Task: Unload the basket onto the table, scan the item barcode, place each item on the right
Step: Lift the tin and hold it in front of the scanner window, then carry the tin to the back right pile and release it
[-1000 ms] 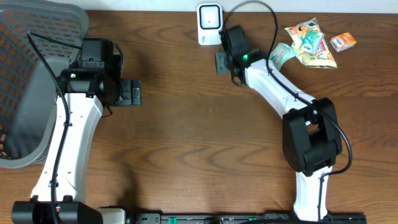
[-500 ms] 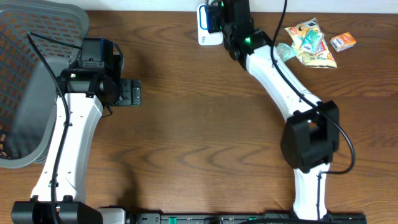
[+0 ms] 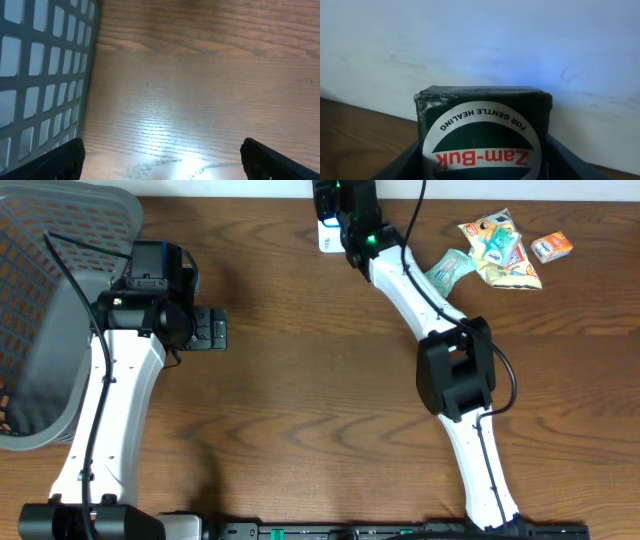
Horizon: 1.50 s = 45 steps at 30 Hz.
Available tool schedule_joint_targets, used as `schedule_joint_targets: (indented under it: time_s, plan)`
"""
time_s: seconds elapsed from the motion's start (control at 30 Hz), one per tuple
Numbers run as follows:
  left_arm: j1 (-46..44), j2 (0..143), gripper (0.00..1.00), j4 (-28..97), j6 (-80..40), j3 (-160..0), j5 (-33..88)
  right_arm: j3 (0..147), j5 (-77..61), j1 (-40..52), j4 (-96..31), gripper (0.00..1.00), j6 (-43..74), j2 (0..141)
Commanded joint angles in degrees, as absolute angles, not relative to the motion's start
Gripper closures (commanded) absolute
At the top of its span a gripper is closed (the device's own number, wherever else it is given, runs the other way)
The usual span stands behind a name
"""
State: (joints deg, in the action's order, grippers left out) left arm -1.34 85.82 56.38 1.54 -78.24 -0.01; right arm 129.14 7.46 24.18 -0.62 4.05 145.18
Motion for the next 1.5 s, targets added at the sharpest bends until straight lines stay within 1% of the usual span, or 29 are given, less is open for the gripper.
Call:
schedule_joint_targets:
  time_s: [0.0,0.2,0.53,0.77,0.93,1.07,1.13,1.47]
  plan:
    - [-1.4,86.1,0.02,56.4,1.9,-77.8,-0.5,131.4,8.9,23.9,1.5,0.59,2.5,146.3]
    - [-1.4,86.1,0.02,56.4,1.9,-77.8,-0.5,131.4,9.4,23.7,3.9,0.58,0.7,149.2]
    - [-1.4,86.1,0.02,56.4,1.9,-77.8,-0.5,131.4,11.7,22.5,0.8,0.57,0.8,149.9]
    - [-1.4,86.1,0.02,56.4,1.9,-77.8,-0.5,131.5,11.6,20.9,-1.0,0.57,6.8,148.9]
    - [-1.4,86.1,0.02,56.4,1.9,-77.8,-0.5,131.5,11.7,19.0,-2.2,0.56,7.7,146.0]
    - [-1.4,86.1,0.02,56.4,1.9,-77.8,-0.5,131.5,11.7,16.1,-6.7,0.56,7.7,141.9]
    - [-1.4,86.1,0.02,56.4,1.9,-77.8,-0.5,131.5,11.7,14.2,-10.1,0.53,7.7,140.2]
    - [-1.4,86.1,0.02,56.4,1.9,-77.8,-0.5,131.5,12.1,3.2,-31.4,0.5,7.0,137.3]
